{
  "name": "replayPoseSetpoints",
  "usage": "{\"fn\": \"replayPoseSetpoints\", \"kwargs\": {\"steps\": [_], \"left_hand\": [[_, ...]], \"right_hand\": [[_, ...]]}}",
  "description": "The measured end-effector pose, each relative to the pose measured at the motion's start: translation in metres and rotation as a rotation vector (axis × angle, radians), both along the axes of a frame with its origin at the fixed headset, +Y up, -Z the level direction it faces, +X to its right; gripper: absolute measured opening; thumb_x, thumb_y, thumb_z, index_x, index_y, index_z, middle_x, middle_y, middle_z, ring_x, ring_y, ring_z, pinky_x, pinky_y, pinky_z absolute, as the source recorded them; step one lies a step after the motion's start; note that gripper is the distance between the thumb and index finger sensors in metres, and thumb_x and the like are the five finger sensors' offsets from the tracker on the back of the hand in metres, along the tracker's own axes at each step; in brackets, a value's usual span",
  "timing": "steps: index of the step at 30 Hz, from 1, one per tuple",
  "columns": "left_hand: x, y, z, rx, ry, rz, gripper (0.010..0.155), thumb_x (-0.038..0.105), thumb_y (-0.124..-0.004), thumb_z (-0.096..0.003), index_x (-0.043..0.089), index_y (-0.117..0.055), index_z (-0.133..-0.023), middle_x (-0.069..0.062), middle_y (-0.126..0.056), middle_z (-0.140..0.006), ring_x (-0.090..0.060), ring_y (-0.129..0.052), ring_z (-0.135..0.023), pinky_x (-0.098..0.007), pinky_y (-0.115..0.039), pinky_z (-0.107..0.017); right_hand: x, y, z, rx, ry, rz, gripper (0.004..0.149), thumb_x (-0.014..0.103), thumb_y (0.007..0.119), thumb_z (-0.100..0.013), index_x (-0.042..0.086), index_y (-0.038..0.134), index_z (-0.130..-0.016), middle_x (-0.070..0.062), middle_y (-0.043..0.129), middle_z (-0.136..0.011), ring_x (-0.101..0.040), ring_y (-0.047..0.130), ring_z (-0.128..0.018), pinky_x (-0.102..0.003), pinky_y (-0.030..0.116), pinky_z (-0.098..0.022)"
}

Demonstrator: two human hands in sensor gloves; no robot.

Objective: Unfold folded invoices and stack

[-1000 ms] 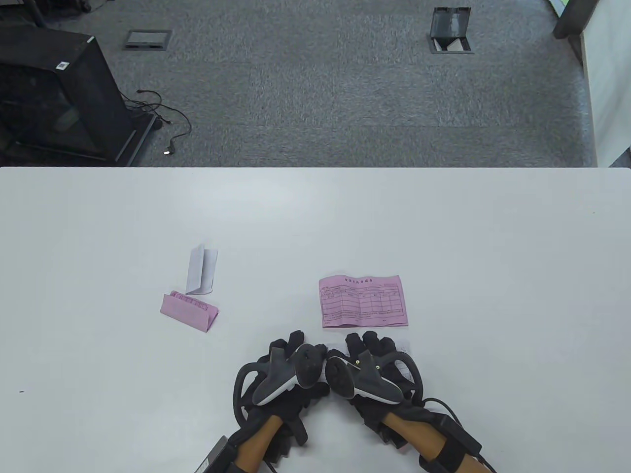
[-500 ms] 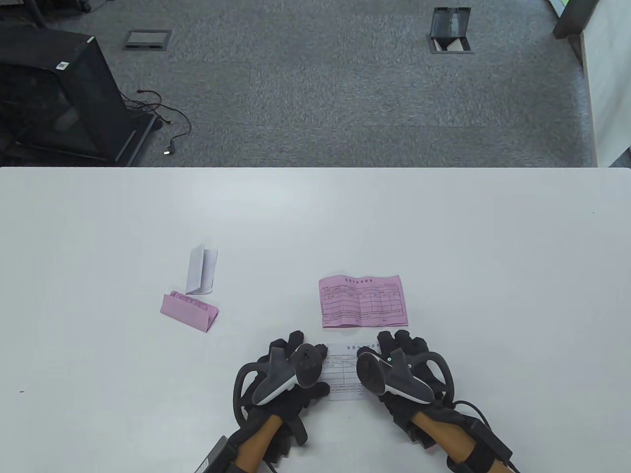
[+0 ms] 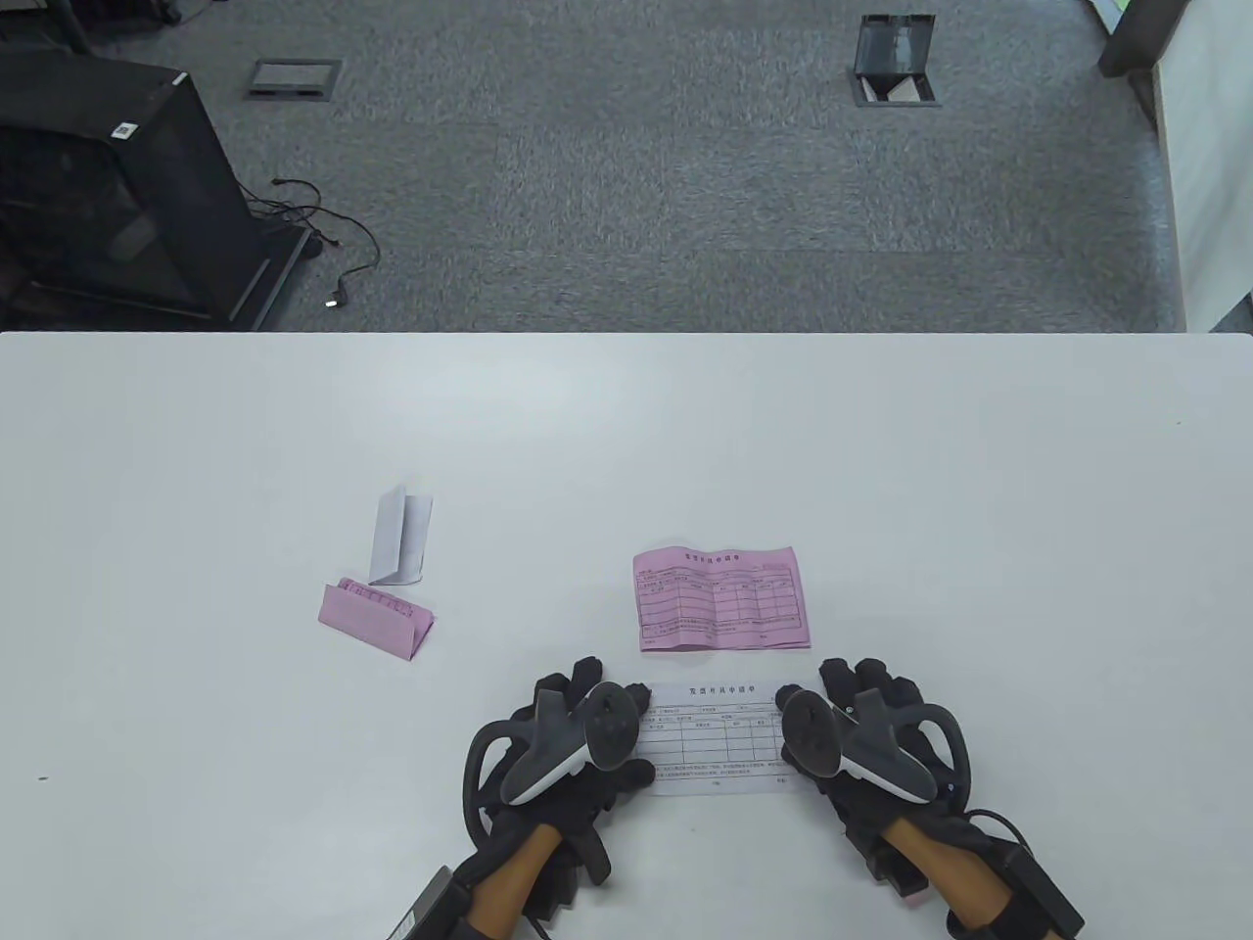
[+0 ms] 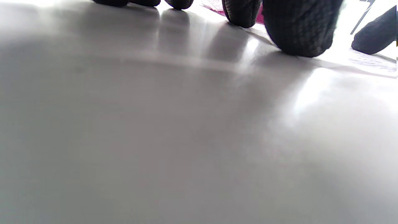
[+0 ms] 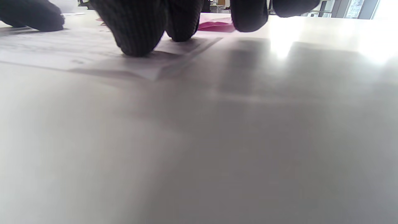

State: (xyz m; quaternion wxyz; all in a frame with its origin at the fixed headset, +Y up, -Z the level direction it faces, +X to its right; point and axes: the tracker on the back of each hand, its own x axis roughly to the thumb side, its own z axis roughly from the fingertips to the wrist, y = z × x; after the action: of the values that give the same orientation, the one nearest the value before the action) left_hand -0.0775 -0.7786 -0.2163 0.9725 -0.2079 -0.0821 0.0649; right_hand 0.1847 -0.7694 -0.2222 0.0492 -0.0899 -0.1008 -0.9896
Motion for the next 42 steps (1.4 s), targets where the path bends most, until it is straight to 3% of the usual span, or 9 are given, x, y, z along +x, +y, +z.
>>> {"fn": "replayPoseSetpoints", "kwargs": {"steps": [10, 14, 18, 26, 30, 35, 42], "left_hand": [[0.000, 0.000, 0.000, -0.004, 0.001, -0.003, 0.077, 0.057, -0.078, -0.0445, 0.044, -0.043, -0.112, -0.008, -0.020, -0.125, -0.040, -0.024, -0.108, -0.056, -0.039, -0.076], [-0.001, 0.000, 0.000, -0.009, 0.004, -0.004, 0.078, 0.057, -0.078, -0.0442, 0.044, -0.042, -0.112, -0.008, -0.019, -0.125, -0.039, -0.023, -0.108, -0.055, -0.039, -0.076], [-0.001, 0.000, 0.000, -0.010, 0.005, 0.002, 0.078, 0.057, -0.078, -0.0442, 0.044, -0.042, -0.112, -0.009, -0.019, -0.125, -0.039, -0.023, -0.108, -0.055, -0.039, -0.076], [-0.001, 0.000, 0.000, -0.011, 0.004, 0.002, 0.078, 0.057, -0.078, -0.0446, 0.043, -0.042, -0.112, -0.009, -0.019, -0.125, -0.039, -0.023, -0.108, -0.055, -0.039, -0.076], [-0.001, 0.000, 0.000, -0.011, 0.004, 0.002, 0.078, 0.057, -0.078, -0.0447, 0.043, -0.042, -0.112, -0.009, -0.019, -0.125, -0.040, -0.022, -0.108, -0.056, -0.038, -0.076], [-0.001, 0.000, -0.001, -0.011, -0.003, -0.001, 0.078, 0.058, -0.077, -0.0450, 0.043, -0.041, -0.113, -0.009, -0.019, -0.125, -0.040, -0.022, -0.108, -0.056, -0.038, -0.076], [0.001, 0.000, 0.000, -0.009, -0.009, -0.007, 0.078, 0.058, -0.077, -0.0457, 0.042, -0.041, -0.113, -0.011, -0.019, -0.125, -0.041, -0.022, -0.107, -0.057, -0.038, -0.075]], "right_hand": [[0.016, -0.001, -0.001, -0.023, -0.037, -0.042, 0.058, 0.050, 0.072, -0.046, 0.037, 0.056, -0.101, -0.018, 0.051, -0.110, -0.052, 0.048, -0.097, -0.071, 0.044, -0.066], [0.025, -0.005, -0.005, -0.091, -0.063, -0.162, 0.059, 0.050, 0.071, -0.047, 0.036, 0.053, -0.102, -0.019, 0.047, -0.110, -0.051, 0.048, -0.097, -0.070, 0.046, -0.066], [0.036, -0.004, -0.009, -0.121, -0.144, -0.339, 0.062, 0.050, 0.065, -0.049, 0.029, 0.049, -0.105, -0.019, 0.045, -0.109, -0.050, 0.042, -0.097, -0.070, 0.043, -0.066], [0.030, -0.005, -0.006, -0.081, -0.204, -0.287, 0.074, 0.058, 0.060, -0.047, 0.014, 0.053, -0.105, -0.018, 0.046, -0.109, -0.050, 0.044, -0.097, -0.067, 0.047, -0.066], [0.024, -0.003, -0.004, -0.089, -0.231, -0.400, 0.071, 0.058, 0.062, -0.046, 0.013, 0.062, -0.100, -0.022, 0.052, -0.104, -0.051, 0.048, -0.093, -0.064, 0.050, -0.065], [0.012, 0.000, -0.003, -0.072, -0.252, -0.505, 0.070, 0.054, 0.069, -0.045, 0.015, 0.055, -0.102, -0.014, 0.068, -0.092, -0.042, 0.060, -0.086, -0.059, 0.056, -0.063], [0.004, 0.000, -0.008, -0.015, -0.342, -0.543, 0.058, 0.044, 0.079, -0.044, 0.014, 0.067, -0.092, -0.004, 0.085, -0.071, -0.031, 0.078, -0.070, -0.053, 0.066, -0.056]]}}
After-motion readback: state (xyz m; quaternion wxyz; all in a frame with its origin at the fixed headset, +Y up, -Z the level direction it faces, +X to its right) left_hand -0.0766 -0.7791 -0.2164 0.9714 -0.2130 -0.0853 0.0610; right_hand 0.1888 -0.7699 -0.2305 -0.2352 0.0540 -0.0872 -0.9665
